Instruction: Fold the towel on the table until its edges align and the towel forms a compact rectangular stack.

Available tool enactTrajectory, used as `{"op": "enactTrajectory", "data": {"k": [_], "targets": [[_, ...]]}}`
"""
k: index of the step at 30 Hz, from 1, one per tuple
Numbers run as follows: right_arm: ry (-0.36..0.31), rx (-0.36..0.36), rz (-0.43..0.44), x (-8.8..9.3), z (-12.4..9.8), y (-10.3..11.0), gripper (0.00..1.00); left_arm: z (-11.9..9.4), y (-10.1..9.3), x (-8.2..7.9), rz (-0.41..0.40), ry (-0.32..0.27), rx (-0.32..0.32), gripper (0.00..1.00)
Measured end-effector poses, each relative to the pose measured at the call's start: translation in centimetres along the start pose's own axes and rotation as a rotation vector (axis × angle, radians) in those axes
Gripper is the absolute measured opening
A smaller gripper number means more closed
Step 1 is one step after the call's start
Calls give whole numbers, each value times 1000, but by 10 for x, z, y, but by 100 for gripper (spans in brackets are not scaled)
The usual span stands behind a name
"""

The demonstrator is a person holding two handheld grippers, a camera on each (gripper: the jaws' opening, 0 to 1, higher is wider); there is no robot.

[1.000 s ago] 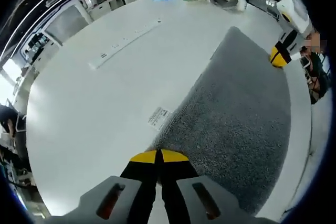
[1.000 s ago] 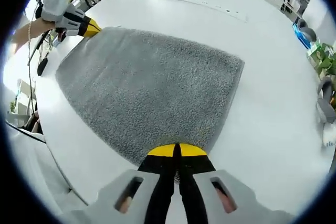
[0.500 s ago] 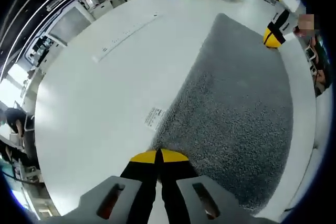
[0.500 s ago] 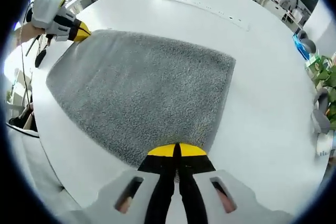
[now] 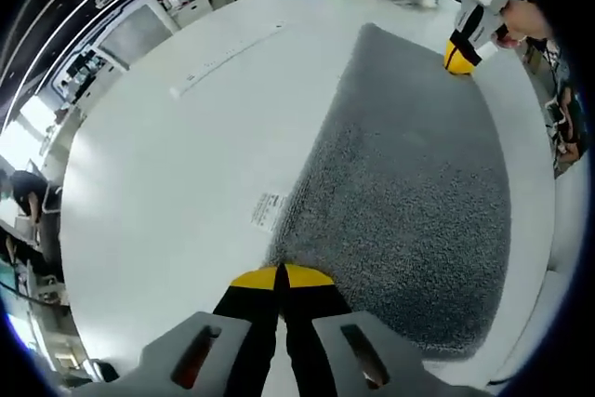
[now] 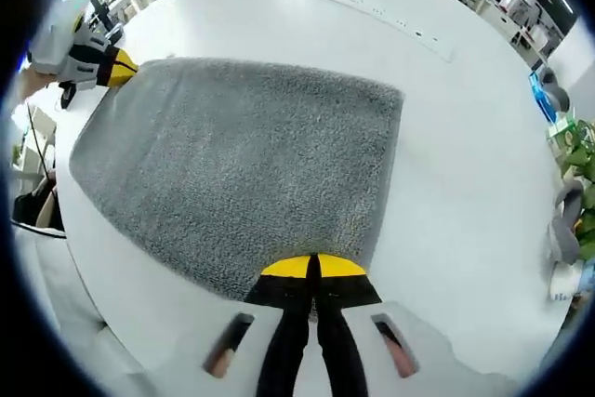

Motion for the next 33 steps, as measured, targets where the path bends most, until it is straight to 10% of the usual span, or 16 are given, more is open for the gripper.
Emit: {"op": "enactTrajectory", "data": {"k": [33], "targets": [[-22, -24, -97, -26, 9, -22, 0, -24, -46, 23, -146, 7, -63, 1]]}}
Point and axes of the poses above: the point that each gripper's makers call its tool centre point, and the gripper's own axes: z roughly forward along the fingers, y roughly to its left, x roughly out of its underside, the point moved 6 cm from there along -z, roughly backward along the fingers, and after that the axes turned 1 degree about -x, right-handed, at the moved point
